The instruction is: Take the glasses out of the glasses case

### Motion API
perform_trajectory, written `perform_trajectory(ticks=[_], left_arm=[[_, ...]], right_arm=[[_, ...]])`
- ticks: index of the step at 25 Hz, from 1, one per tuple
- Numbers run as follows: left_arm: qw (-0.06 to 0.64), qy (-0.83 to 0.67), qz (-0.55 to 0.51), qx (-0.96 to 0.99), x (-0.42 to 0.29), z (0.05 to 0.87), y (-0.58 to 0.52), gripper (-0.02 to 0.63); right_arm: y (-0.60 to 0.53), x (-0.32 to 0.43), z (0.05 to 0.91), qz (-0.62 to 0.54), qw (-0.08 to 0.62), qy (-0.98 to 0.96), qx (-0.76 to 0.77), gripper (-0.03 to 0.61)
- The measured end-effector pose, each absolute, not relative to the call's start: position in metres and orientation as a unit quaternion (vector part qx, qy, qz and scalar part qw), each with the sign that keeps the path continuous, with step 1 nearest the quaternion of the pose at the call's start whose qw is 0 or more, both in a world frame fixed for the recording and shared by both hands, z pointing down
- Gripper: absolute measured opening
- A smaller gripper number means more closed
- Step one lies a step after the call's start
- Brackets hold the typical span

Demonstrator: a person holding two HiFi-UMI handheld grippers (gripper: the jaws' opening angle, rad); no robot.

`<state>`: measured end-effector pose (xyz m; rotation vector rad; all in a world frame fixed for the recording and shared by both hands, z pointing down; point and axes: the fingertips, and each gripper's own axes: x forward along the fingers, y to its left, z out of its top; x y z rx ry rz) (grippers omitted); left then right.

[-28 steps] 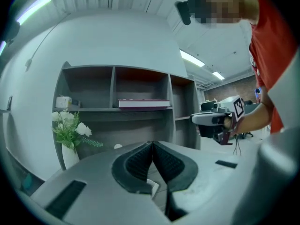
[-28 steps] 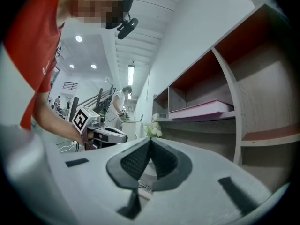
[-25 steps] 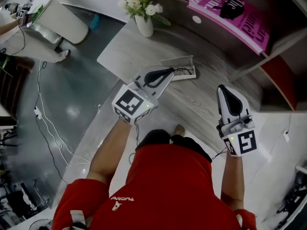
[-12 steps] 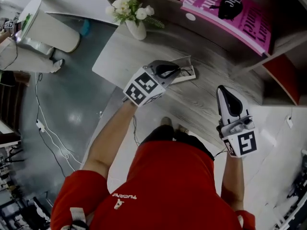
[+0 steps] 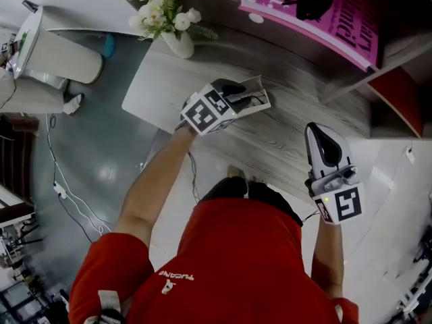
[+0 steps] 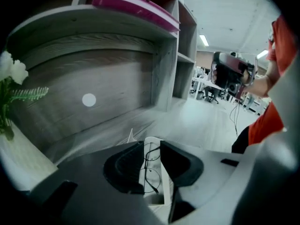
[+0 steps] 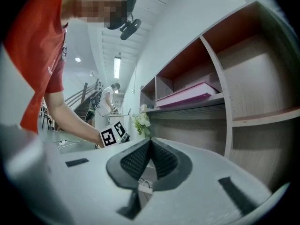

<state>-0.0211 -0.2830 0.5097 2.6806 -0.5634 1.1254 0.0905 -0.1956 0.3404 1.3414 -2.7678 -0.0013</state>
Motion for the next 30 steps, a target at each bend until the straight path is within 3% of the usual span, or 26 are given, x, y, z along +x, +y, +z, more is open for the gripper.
perform_trajectory(ticks=[15,30], left_arm=[[0.052,-0.117,0.526,0.841,-0.018,0.579,-0.294,0.106],[0.081,-0.09,0.574,0.81,-0.022,0.603,-0.294,0.103]], right_arm=[[-0.198,0.104,0.366,0.038,0.019,-0.89,0.454,0.005],[-0.198,0.12,0.376,0.053,0.019,-0.882,0.467,0.005]])
